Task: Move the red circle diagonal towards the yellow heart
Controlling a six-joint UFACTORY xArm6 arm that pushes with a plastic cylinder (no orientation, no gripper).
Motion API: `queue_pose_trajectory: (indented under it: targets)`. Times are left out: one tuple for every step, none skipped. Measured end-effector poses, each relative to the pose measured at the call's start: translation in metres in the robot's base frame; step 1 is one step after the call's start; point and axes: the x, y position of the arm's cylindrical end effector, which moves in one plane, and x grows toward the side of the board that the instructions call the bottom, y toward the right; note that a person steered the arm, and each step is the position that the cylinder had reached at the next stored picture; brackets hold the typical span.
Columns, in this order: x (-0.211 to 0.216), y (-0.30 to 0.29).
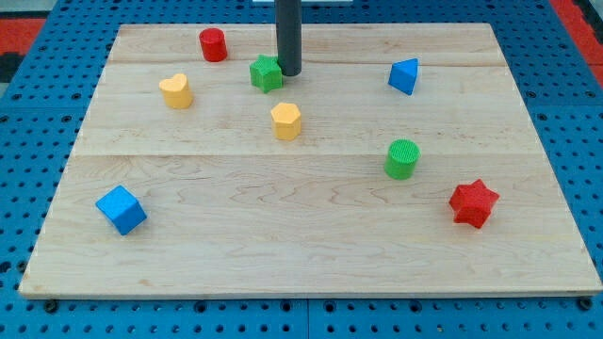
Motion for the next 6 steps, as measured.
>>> queue_pose_trajectory:
  targets:
    - [-0.062, 0.023]
    - [-0.082, -0.01]
    - [-0.08, -0.053]
    - [-0.081, -0.117]
    - [-0.043, -0.125]
    - [-0.025, -0.127]
